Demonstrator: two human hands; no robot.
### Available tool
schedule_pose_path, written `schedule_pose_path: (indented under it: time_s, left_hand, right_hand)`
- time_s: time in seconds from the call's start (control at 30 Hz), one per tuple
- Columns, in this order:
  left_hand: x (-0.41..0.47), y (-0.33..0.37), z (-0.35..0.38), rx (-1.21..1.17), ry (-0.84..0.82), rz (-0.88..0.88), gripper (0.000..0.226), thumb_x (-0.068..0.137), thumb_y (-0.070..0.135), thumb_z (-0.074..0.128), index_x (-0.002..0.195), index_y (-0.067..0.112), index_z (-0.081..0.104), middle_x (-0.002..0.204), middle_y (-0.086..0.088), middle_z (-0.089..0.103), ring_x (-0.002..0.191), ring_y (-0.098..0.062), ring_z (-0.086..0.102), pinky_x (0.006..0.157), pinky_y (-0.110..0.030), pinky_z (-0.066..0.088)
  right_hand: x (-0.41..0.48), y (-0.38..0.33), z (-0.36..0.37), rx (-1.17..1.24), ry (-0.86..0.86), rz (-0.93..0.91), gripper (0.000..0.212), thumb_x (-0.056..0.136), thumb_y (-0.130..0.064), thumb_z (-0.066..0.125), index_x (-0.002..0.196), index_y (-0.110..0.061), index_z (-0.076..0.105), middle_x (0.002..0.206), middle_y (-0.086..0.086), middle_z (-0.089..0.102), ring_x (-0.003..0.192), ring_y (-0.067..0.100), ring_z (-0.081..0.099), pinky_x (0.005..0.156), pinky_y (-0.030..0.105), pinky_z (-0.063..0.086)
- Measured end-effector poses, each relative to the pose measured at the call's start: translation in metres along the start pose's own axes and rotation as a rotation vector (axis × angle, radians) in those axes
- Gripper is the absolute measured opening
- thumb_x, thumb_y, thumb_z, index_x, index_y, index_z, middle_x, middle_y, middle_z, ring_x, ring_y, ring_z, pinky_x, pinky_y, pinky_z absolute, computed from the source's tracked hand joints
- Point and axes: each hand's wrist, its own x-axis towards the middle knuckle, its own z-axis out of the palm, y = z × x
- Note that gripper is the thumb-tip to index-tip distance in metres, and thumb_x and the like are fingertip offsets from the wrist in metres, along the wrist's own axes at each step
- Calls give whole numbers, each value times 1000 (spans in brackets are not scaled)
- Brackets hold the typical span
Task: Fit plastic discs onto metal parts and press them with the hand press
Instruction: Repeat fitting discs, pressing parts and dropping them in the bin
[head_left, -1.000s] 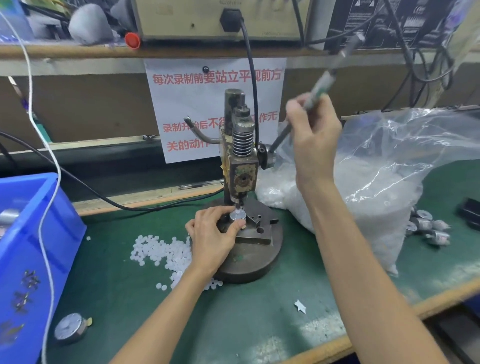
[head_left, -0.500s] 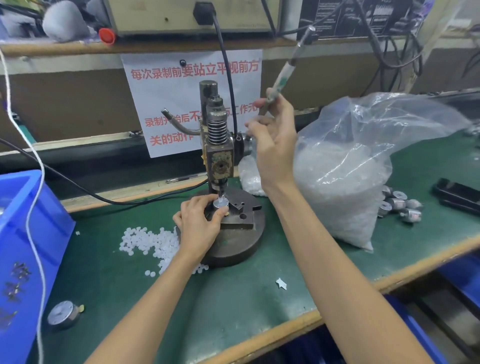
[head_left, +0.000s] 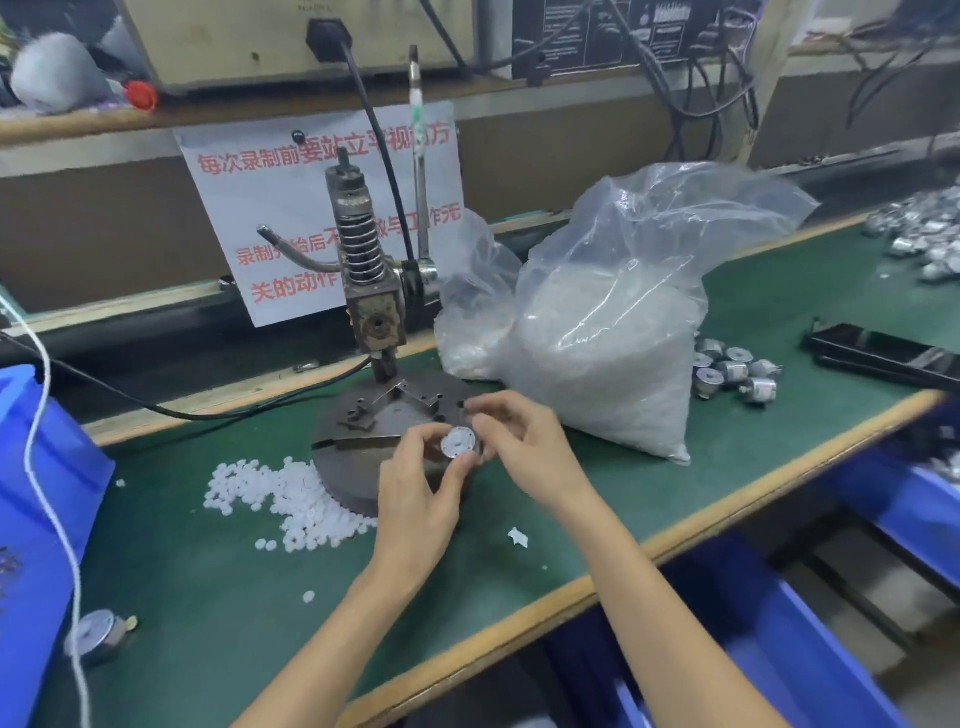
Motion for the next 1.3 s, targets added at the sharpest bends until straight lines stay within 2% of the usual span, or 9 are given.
schedule_pose_path:
  time_s: [0.2,0.4,0.47,0.63,0.73,0.83,0.93,1.2,1.3]
  left_hand:
    - [-46,49,48,-161,-239,36,38,77,1,70,92,31,53,68,12,58,62,2,55,59,-3,37]
    - [-95,73,121,-215,-585,47,31,80,-1,65,94,24,54,78,-3,59,65,-5,59,62,-13,42]
    - [-112,68,147,-175,-695,10,23,81,1,64,95,17,55,82,-1,60,72,-10,59,67,-21,46]
    - [-145,42,195,-38,-929,-127,18,86,2,57,99,16,58,90,6,60,72,-7,56,65,-8,40]
    - [-157,25,204,64,-1045,-229,15,91,10,51,103,18,56,93,11,58,83,-16,60,72,-17,43]
    - [-163,15,201,130,-1071,-217,13,91,9,47,90,19,54,81,7,59,73,-16,55,75,-30,46]
    - [-162,9,194,159,-1066,-204,15,92,6,40,80,15,45,76,-6,60,67,-26,50,70,-40,45]
    - [-148,16,184,157,-1071,-104,14,95,6,34,85,14,40,66,-2,49,59,-19,37,62,-42,40]
    - [-144,23,179,133,-1052,-79,13,95,6,35,86,13,41,67,-4,49,60,-20,39,63,-43,40]
  right_hand:
    - [-75,31,-57,138,-11,187,27,100,-16,42,98,-26,67,66,-10,63,49,11,53,43,21,40]
    - [-141,69,-121,238,262,290,27,99,-8,41,96,-15,67,70,8,58,45,11,47,41,21,37]
    - [-161,90,-136,243,299,394,25,99,-10,41,100,-10,66,70,11,57,47,12,48,42,22,36]
    - [-191,161,-159,215,378,722,20,97,-13,44,92,-9,63,80,7,61,63,18,54,54,26,40]
    - [-201,211,-160,106,379,880,15,93,-12,46,88,-7,59,80,6,59,60,15,54,50,20,43]
    - [-212,259,-155,-199,290,1015,12,93,-14,50,95,-8,60,90,14,61,80,26,59,74,32,47]
    - [-220,284,-150,-411,214,1078,26,90,-17,56,114,-8,61,115,16,64,111,30,57,87,32,41]
    - [-219,291,-153,-430,279,1052,34,89,-10,54,122,-7,58,120,16,60,114,27,55,91,30,41]
    - [-218,283,-157,-425,317,1015,30,90,-10,54,119,-7,60,114,15,62,108,27,56,83,25,40]
